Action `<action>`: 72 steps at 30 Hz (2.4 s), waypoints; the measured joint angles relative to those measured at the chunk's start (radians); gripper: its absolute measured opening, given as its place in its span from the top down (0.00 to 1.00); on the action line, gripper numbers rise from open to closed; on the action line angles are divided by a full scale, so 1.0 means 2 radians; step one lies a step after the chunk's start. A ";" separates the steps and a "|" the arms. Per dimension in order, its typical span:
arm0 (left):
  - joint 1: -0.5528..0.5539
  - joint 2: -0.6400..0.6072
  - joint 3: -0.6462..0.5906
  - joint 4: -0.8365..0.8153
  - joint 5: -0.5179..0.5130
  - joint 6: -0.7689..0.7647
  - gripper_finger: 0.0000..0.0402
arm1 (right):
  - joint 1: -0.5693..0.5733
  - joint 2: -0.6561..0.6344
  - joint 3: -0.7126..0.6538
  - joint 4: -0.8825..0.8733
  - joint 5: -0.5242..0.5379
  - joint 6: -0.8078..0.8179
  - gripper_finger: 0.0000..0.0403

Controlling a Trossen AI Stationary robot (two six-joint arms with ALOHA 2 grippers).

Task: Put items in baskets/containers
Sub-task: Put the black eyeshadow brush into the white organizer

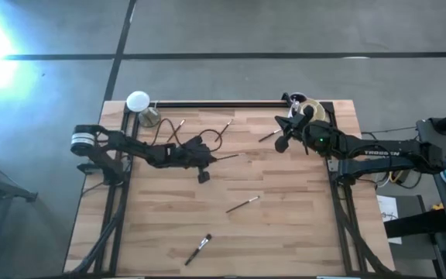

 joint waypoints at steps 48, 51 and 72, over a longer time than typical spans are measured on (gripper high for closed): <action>-0.023 -0.155 -0.175 0.384 0.033 -0.050 1.00 | 0.049 0.337 0.126 0.394 -0.329 0.020 0.55; -0.026 -0.155 -0.173 0.383 0.033 -0.049 1.00 | 0.052 0.337 0.126 0.408 -0.325 0.017 0.55; -0.031 -0.155 -0.167 0.382 0.032 -0.048 1.00 | 0.051 0.351 0.155 0.430 -0.306 0.029 0.63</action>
